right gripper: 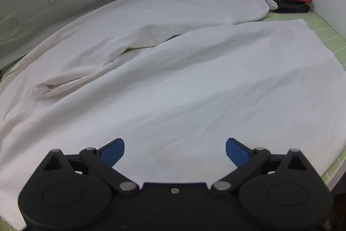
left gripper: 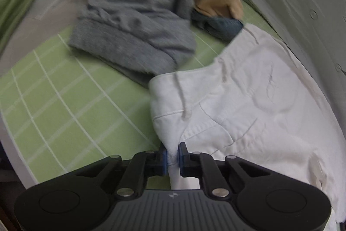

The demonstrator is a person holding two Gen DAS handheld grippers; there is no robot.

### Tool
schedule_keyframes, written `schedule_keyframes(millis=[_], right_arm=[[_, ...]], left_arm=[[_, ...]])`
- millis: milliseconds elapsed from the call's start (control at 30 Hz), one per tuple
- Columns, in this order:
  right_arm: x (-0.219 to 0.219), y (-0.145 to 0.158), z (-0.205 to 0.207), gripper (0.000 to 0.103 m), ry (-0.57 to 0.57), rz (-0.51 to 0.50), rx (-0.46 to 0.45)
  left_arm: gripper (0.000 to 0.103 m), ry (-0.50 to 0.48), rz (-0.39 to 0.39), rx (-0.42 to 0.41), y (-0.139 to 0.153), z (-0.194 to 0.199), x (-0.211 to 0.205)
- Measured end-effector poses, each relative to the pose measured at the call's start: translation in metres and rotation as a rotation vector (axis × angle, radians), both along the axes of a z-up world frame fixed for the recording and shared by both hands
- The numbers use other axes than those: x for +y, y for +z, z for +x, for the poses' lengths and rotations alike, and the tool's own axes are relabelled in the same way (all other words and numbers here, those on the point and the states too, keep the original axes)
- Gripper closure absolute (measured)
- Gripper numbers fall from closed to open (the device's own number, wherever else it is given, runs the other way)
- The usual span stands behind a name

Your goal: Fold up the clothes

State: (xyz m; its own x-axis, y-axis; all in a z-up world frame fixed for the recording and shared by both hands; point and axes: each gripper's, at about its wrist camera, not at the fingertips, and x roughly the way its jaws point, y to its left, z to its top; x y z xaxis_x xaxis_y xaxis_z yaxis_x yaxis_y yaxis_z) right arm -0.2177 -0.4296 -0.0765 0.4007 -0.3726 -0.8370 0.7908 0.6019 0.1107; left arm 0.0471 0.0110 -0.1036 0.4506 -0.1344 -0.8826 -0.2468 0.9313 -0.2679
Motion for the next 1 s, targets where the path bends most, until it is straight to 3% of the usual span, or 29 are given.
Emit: schedule_keyframes(millis=[133, 200, 233, 267, 333, 433, 800, 1000], right_arm=[[-0.003, 0.0, -0.009, 0.002, -0.01, 0.011, -0.017], [-0.009, 0.001, -0.019, 0.002, -0.025, 0.021, -0.044], [-0.012, 0.001, -0.024, 0.001, -0.036, 0.025, -0.059], [-0.016, 0.002, -0.031, 0.001, -0.049, 0.028, -0.072], [-0.027, 0.002, -0.045, 0.0, -0.075, 0.035, -0.095], [-0.043, 0.002, -0.069, 0.0, -0.108, 0.021, -0.11], [-0.127, -0.002, -0.182, 0.0, -0.304, -0.012, -0.102], [-0.163, -0.012, -0.218, 0.0, -0.284, -0.128, 0.037]], left_arm=[[0.082, 0.021, 0.017, 0.011, 0.011, 0.001, 0.004], [0.067, 0.028, 0.043, 0.024, 0.016, -0.001, -0.002], [0.05, 0.035, 0.052, 0.024, 0.018, -0.003, -0.004], [0.04, 0.042, 0.061, 0.024, 0.02, -0.006, -0.006], [0.038, 0.049, 0.057, 0.019, 0.025, -0.01, -0.012], [0.027, 0.06, 0.06, 0.002, 0.033, -0.02, -0.023], [0.021, 0.048, 0.088, -0.034, 0.057, -0.078, -0.097], [0.02, -0.028, 0.114, -0.051, 0.058, -0.114, -0.151]])
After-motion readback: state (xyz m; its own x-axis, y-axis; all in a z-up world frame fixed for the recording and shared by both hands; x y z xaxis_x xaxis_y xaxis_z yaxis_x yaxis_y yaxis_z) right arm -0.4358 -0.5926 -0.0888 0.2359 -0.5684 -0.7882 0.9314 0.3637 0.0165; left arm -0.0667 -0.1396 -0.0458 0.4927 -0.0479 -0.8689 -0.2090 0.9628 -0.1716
